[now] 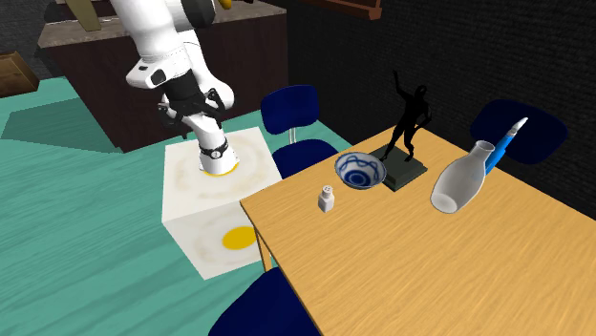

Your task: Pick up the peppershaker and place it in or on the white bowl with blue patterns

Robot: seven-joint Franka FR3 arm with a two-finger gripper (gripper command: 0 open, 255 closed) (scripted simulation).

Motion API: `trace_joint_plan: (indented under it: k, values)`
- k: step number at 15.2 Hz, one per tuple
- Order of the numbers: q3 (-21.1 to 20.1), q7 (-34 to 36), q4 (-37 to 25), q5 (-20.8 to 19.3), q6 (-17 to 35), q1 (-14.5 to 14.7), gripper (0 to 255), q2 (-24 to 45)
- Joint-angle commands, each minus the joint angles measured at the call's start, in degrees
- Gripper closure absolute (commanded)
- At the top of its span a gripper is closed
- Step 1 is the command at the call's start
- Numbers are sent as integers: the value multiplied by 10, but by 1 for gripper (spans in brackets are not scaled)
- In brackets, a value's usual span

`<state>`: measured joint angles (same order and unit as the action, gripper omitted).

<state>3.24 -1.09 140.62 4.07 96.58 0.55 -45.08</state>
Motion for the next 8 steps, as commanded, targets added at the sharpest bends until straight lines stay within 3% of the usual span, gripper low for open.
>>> trace_joint_plan:
  k: [1, 8]
  values:
    - [0, 0, 0, 0, 0, 0, 0, 0]
    - [-83, 82, -3, 39, 83, 32, 0, 81]
